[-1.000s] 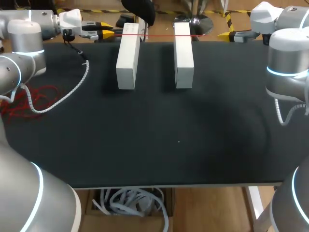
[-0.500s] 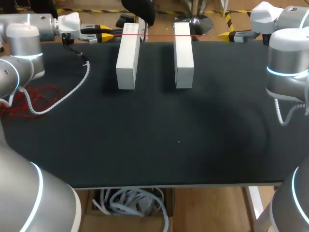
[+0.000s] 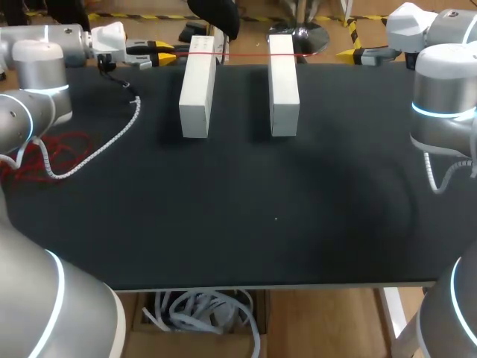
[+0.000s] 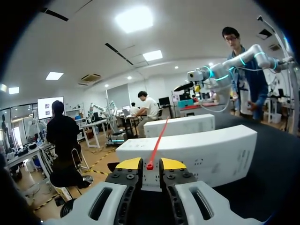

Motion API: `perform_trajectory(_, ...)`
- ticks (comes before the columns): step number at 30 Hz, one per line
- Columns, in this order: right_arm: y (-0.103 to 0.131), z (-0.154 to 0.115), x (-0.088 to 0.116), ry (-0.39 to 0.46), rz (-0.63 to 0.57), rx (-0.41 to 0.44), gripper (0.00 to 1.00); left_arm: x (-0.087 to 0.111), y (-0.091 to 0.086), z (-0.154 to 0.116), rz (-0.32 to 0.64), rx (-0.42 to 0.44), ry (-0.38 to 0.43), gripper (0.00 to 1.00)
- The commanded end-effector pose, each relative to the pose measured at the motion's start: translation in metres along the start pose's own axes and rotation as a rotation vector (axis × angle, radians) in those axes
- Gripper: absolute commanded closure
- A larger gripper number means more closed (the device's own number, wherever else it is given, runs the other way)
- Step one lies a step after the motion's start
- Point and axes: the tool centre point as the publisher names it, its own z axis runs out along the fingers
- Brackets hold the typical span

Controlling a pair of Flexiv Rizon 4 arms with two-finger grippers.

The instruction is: Grab the tape and strap the tape.

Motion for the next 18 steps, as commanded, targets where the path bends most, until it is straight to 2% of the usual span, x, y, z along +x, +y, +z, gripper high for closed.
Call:
perform_trajectory(1, -0.0002, 0.0, -0.0002, 0.0, 0.0, -0.001, 0.0, -0.0079, 0.0089, 0.001, -0.003, 0.023, 0.578, 0.81)
perform_trajectory(13, -0.0002, 0.0, -0.0002, 0.0, 0.0, -0.001, 0.0, -0.0092, 0.0125, 0.0007, -0.003, 0.022, 0.58, 0.82)
perform_trajectory(18, -0.0002, 0.0, -0.0002, 0.0, 0.0, -0.001, 0.0, -0.0066, 0.0122, 0.0008, -0.002, 0.028, 0.579, 0.85)
